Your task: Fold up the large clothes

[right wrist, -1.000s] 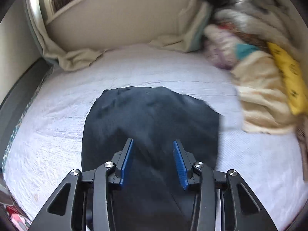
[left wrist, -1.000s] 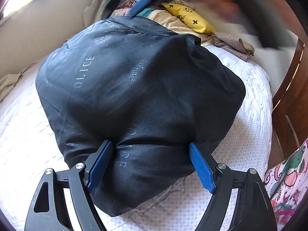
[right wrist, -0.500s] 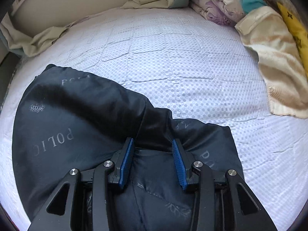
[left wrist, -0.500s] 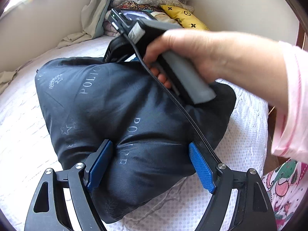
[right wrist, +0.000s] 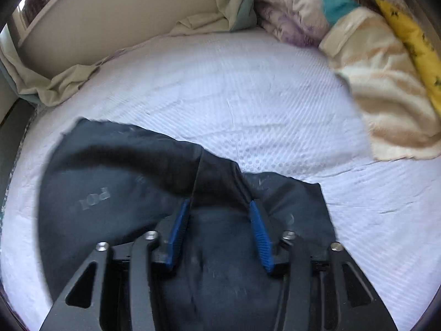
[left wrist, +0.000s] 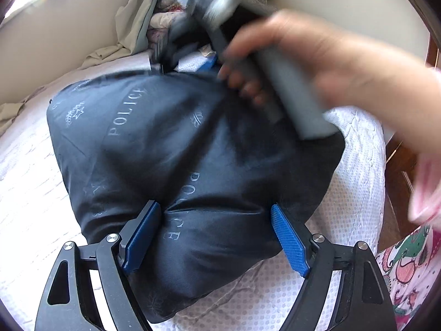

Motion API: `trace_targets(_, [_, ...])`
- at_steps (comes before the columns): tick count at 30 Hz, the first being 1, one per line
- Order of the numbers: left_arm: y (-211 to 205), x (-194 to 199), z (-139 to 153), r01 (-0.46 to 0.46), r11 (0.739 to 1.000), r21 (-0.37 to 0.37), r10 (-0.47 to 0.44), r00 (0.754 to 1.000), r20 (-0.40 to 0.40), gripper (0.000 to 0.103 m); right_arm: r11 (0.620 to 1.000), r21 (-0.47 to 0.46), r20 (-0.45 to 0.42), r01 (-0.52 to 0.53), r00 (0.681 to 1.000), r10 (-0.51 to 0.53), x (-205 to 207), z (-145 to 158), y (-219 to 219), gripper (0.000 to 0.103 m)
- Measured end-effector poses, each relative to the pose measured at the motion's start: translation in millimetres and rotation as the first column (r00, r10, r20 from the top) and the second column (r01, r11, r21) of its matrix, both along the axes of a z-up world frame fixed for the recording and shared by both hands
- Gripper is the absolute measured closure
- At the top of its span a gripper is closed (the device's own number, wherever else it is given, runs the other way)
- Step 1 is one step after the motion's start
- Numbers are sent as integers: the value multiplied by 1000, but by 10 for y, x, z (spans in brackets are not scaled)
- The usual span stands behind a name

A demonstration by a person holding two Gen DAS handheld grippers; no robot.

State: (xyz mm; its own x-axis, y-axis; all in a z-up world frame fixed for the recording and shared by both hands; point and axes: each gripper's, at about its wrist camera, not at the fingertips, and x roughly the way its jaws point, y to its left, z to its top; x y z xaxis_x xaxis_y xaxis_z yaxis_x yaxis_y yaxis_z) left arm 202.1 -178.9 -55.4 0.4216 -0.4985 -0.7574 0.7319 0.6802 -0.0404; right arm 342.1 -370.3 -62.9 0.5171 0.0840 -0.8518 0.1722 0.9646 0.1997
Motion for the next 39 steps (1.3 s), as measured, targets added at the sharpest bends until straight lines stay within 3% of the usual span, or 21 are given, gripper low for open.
trace_targets(5, [15,8,14,-13,1000,1,13,1000,-8,18,998,-52,103,-32,994,37,-683,766,108,24])
trace_targets(8, [18,0,13,-17,1000,6,17,1000,-6,18,998,-51,88,-27,996,31,-1105,870,124,19])
trace_targets(13, [14,-10,8,-23,1000,14,23,1000,-4,18,998,-61,6,-7,1000,8,-1392,605,99,18])
trace_targets(17, [-8,-3,1,-24,1000,18,24,1000,-3,18,999,-35,-89,38,995,-41,-1383,188,-46,18])
trace_targets(22, [-26,-9,-4,-21,999,27,21,1000,-2,18,990,112,-154,83,986,-65,-1356,-171,-247,13])
trace_targets(26, [-1,20,17,-30,999,11,31,999,-31,18,987,136,-157,86,985,-64,-1339,-345,-286,9])
trace_targets(31, [4,54,12,-35,999,5,35,998,-47,16,993,89,-163,76,985,-61,-1285,-503,-234,6])
trace_targets(36, [35,75,73,-44,999,-6,43,997,-63,16,986,144,-169,83,984,-58,-1260,-583,-317,3])
trace_targets(39, [172,133,209,-65,995,-71,56,992,-113,16,962,252,-148,103,987,-67,-1314,-552,-432,3])
